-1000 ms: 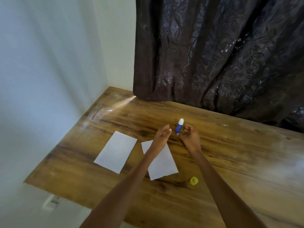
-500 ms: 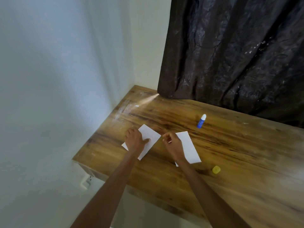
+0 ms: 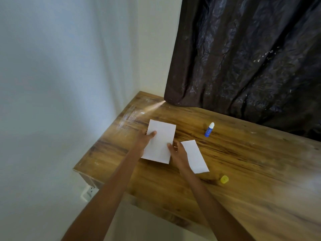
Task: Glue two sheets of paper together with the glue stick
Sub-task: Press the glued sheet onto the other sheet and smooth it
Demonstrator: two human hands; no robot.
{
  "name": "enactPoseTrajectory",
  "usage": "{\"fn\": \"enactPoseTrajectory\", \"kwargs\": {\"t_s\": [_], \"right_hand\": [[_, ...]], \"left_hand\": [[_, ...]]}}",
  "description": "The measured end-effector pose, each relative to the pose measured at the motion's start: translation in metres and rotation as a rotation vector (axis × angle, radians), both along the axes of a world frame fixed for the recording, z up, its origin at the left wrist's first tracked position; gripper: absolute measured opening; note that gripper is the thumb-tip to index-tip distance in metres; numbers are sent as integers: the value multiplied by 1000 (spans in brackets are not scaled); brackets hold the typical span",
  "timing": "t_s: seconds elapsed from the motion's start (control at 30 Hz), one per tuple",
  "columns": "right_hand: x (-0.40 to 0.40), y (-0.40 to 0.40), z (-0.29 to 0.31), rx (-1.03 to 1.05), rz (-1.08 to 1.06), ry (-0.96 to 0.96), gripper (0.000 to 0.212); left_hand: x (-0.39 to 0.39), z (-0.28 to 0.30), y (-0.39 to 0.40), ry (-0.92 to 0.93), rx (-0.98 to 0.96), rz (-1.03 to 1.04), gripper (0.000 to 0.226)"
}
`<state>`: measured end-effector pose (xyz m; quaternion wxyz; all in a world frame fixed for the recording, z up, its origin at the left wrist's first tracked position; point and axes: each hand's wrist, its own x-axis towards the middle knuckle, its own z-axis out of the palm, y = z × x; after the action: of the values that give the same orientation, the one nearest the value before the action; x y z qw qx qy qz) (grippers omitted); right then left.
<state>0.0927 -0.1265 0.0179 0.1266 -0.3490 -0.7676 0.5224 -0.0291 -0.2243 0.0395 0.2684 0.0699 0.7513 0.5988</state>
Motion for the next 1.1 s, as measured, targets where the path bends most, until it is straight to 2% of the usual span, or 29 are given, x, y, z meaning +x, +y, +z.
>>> {"fn": "enactPoseTrajectory", "kwargs": {"t_s": [0.07,0.13,0.2,0.27,0.33,0.4,0.5,0.57,0.73,0.9,0.97,1.1], "right_hand": [[4,13,11,-6,-5,50,35],[10,32,24,-10,-60,121,27],[16,56,34,-61,-156,149,21],[25,81,39,-143,-281,146,17],[38,102,36,-186,-349,135,21],[51,116,29,-190,-345,103,26],[61,123,18,-206,-316,55,26],[63,121,10,-241,-291,28,27],[62,111,-7,-306,-239,-60,32],[58,112,-10,-302,-250,-84,33],[59,113,-12,-307,-248,-71,32],[60,113,-14,-346,-269,3,30]], "left_hand": [[8,8,11,15,54,27,40],[18,14,26,-14,201,13,35],[26,16,38,-6,243,-1,42],[29,9,47,97,76,-28,38],[33,-6,53,296,-175,-181,27],[41,-22,58,456,-319,-338,24],[50,-39,66,671,-522,-409,40],[51,-43,72,725,-590,-401,49],[41,-41,83,577,-556,-347,44],[36,-39,88,510,-556,-397,30],[37,-38,88,403,-462,-325,29],[38,-32,84,101,-127,-138,30]]}}
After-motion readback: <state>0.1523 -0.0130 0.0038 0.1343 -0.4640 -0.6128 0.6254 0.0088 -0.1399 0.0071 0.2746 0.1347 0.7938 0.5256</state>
